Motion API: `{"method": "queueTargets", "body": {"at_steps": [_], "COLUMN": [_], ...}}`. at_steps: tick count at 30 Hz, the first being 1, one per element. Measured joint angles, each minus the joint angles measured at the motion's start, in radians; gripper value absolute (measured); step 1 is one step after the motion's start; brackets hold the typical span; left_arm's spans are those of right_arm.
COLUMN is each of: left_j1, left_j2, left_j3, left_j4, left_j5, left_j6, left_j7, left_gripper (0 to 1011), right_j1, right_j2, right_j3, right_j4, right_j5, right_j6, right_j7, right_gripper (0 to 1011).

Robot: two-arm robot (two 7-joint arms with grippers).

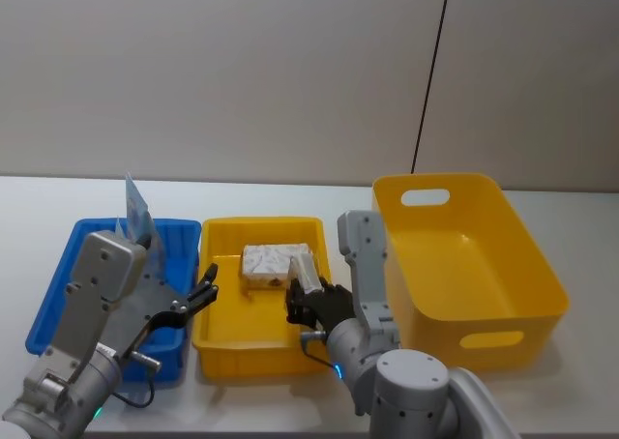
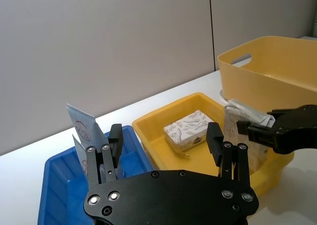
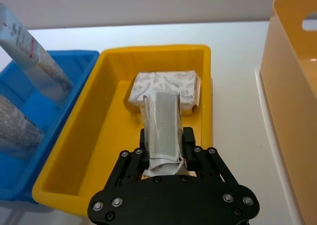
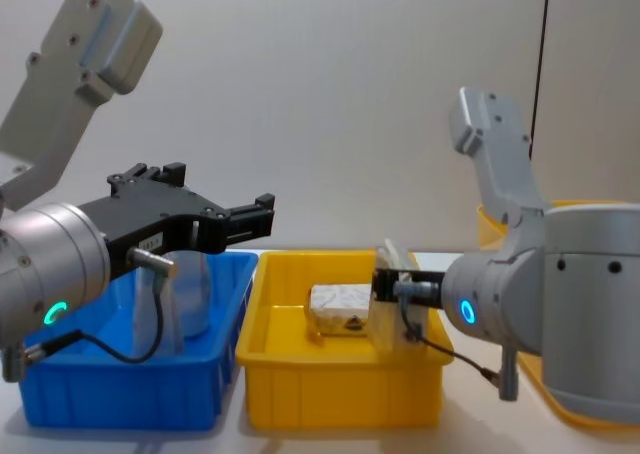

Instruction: Bimanual collaborative sorting of washing and personal care products

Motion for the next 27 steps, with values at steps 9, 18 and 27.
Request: {"method": "queueTargets", "body": {"at_steps": [9,18,27], "left_j1": [0.0,0.0,0.0], "left_j2": [0.0,0.0,0.0], "left_j3": [0.0,0.0,0.0], "left_j4": [0.0,0.0,0.0], "left_j5": [0.0,0.0,0.0], "left_j6": [0.0,0.0,0.0], "left_j7": [0.0,0.0,0.0], "left_gripper": [1001,1001,1001], "right_j1": [-0.015,-0.036,-0.05], "right_j2": [0.013,0.037,0.061], "right_j3": [-0.005,0.006,0.036], "right_j4": [-0.04,-0.113,-0.178], "right_j5": [-0.019,-0.048,-0.086], "right_j6": [-0.083,-0.182,-0.207], "right_j7": [0.018,0.022,-0.015], "right_gripper": [351,348,345]}}
